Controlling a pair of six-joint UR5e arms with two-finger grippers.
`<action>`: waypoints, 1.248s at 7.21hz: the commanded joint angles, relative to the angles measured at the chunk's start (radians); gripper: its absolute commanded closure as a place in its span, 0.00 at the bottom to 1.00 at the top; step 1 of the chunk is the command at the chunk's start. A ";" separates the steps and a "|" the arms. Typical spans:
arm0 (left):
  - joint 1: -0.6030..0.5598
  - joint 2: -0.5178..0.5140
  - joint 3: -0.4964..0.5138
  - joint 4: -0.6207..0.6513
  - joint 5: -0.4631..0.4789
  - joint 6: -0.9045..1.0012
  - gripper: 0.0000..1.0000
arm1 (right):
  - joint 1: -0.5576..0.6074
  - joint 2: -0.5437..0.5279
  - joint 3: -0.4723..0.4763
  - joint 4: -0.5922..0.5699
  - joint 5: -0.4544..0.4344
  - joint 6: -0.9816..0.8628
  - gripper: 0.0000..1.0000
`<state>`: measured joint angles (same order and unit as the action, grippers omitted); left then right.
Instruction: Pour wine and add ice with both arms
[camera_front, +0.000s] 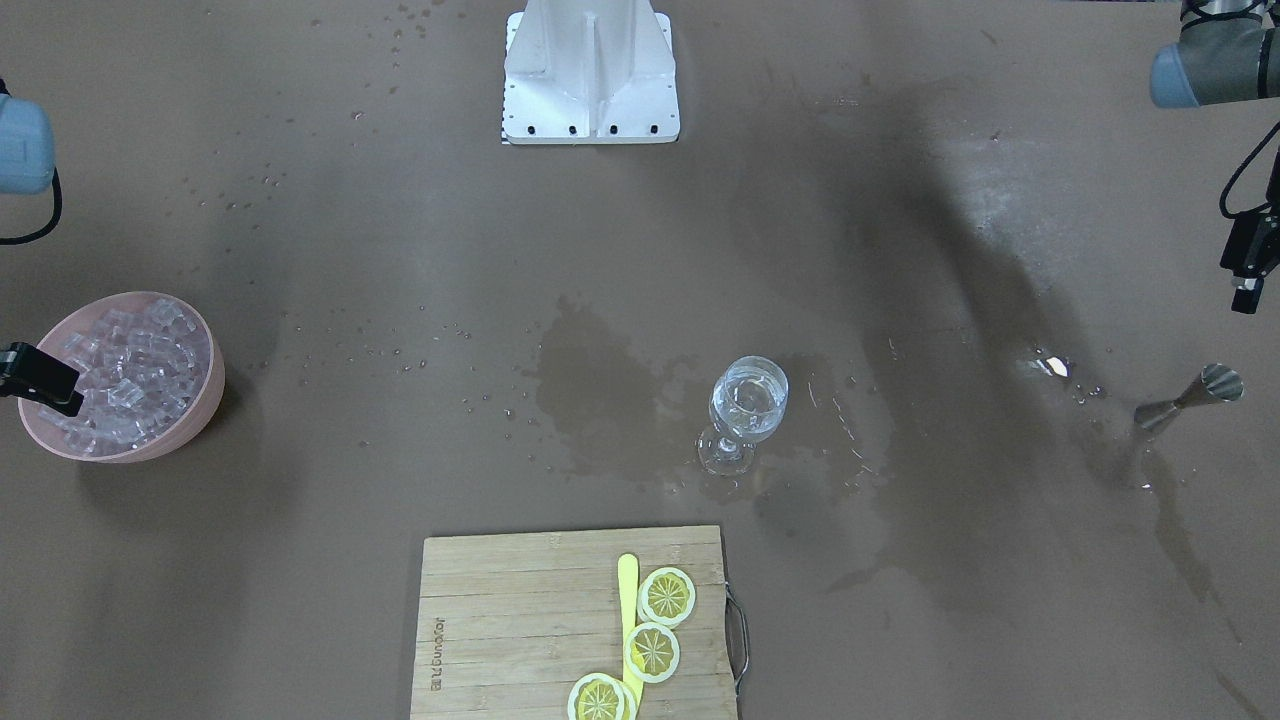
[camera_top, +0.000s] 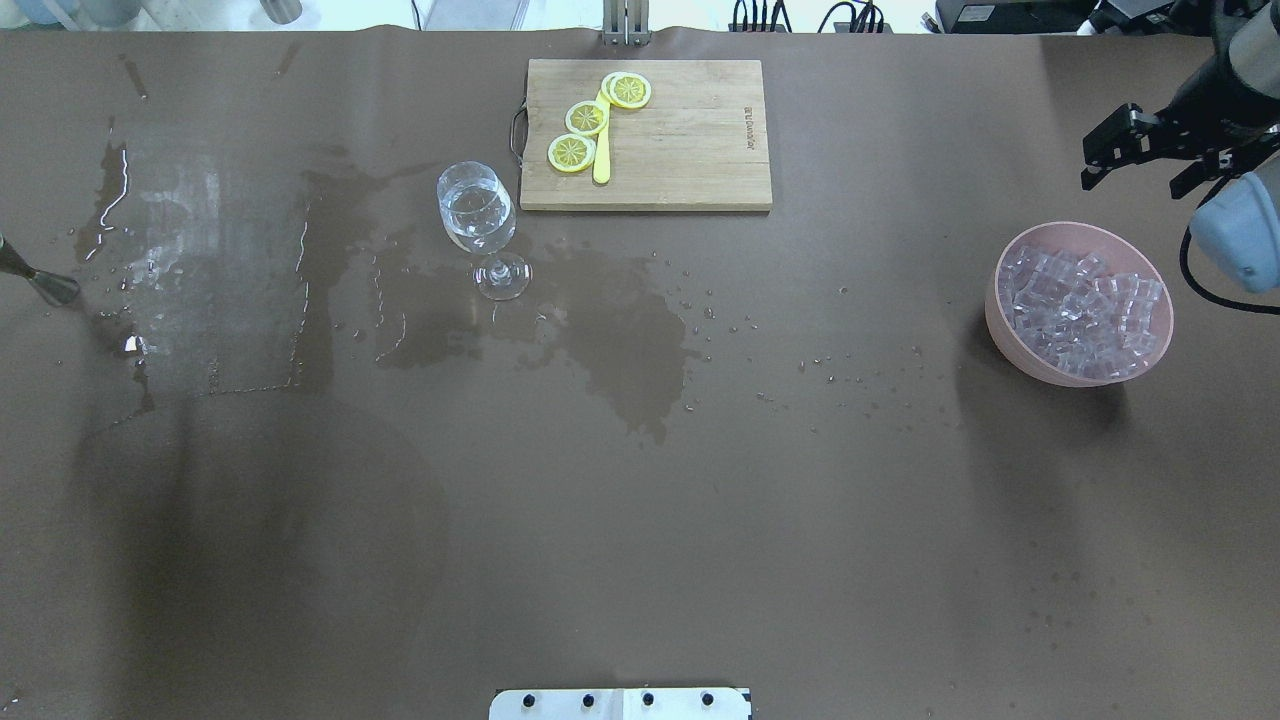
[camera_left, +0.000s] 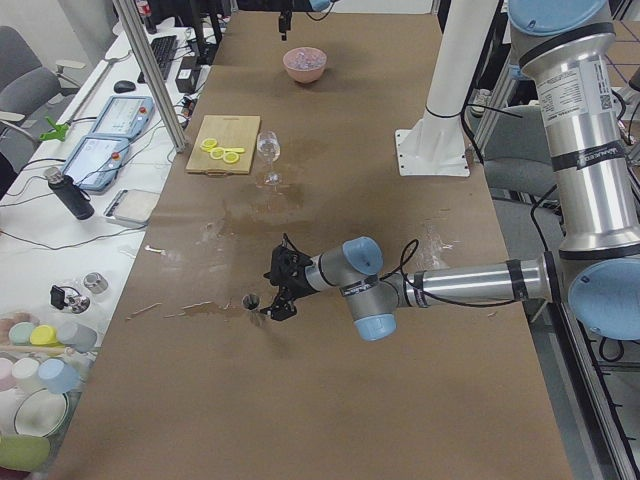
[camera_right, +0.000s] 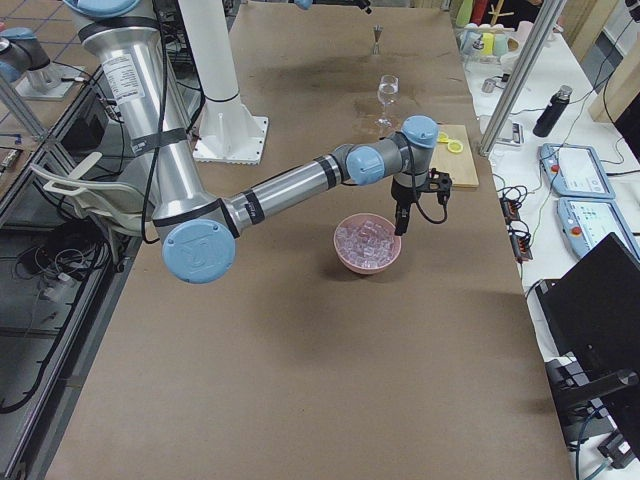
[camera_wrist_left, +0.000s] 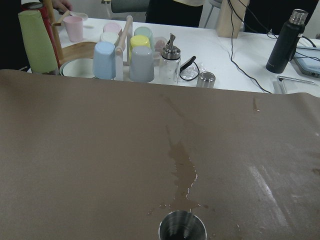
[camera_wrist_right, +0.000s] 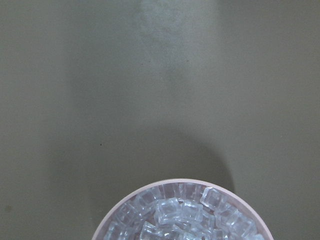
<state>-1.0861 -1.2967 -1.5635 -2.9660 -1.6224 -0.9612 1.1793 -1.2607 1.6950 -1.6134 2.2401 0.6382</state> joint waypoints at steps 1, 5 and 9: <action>0.084 -0.013 0.045 -0.018 0.085 0.001 0.02 | -0.041 -0.023 -0.008 0.041 -0.031 0.024 0.02; 0.152 -0.072 0.125 -0.021 0.157 -0.023 0.03 | -0.159 -0.115 -0.027 0.263 -0.106 0.204 0.02; 0.170 -0.139 0.213 -0.027 0.190 -0.056 0.03 | -0.167 -0.178 -0.061 0.372 -0.111 0.225 0.08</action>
<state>-0.9211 -1.4160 -1.3755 -2.9924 -1.4430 -1.0149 1.0146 -1.4097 1.6362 -1.2783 2.1307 0.8551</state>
